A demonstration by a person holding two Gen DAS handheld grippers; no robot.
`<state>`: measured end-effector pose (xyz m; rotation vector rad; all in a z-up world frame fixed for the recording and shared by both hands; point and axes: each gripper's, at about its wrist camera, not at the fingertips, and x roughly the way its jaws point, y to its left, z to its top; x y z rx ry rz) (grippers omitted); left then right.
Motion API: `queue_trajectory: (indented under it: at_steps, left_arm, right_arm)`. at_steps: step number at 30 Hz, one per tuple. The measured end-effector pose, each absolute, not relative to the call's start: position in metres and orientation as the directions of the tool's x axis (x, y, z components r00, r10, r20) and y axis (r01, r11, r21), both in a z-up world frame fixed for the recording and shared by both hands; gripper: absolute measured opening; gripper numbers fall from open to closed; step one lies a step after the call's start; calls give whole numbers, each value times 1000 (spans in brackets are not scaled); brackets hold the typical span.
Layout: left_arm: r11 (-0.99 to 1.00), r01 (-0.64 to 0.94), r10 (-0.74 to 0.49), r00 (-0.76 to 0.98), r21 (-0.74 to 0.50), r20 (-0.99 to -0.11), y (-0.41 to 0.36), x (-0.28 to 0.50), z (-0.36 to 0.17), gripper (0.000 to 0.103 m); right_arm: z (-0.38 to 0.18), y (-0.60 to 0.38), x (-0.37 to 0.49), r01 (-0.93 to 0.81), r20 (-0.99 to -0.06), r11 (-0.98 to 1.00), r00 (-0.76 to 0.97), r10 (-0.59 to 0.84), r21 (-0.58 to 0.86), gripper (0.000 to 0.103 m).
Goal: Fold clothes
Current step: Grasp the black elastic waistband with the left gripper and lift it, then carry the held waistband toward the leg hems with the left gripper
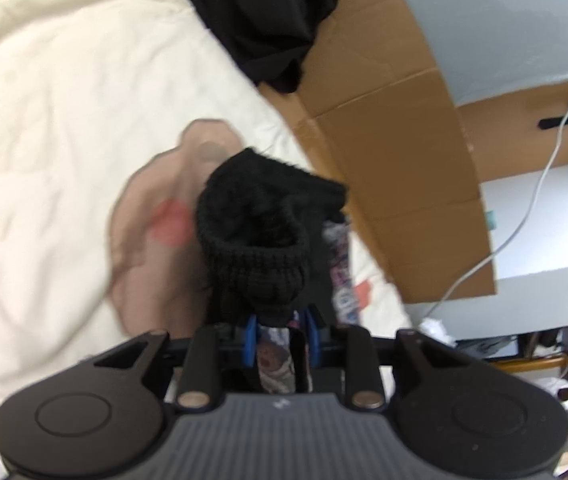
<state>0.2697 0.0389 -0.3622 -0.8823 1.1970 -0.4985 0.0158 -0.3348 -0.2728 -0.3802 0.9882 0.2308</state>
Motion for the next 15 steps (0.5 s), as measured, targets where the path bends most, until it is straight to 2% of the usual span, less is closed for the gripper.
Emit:
queue_trajectory:
  at_steps: [9, 12, 15]
  left_arm:
    - [515, -69, -790, 348, -854, -504, -6, 308, -344, 22]
    - [542, -48, -778, 348, -839, -523, -24, 321, -343, 22]
    - [558, -56, -758, 371, -828, -536, -36, 334, -344, 18]
  right_arm:
    - [-263, -353, 14, -277, -835, 953, 548, 50, -125, 58]
    - [-264, -357, 14, -277, -835, 958, 543, 88, -79, 59]
    - [-273, -358, 14, -310, -844, 944, 532, 70, -117, 59]
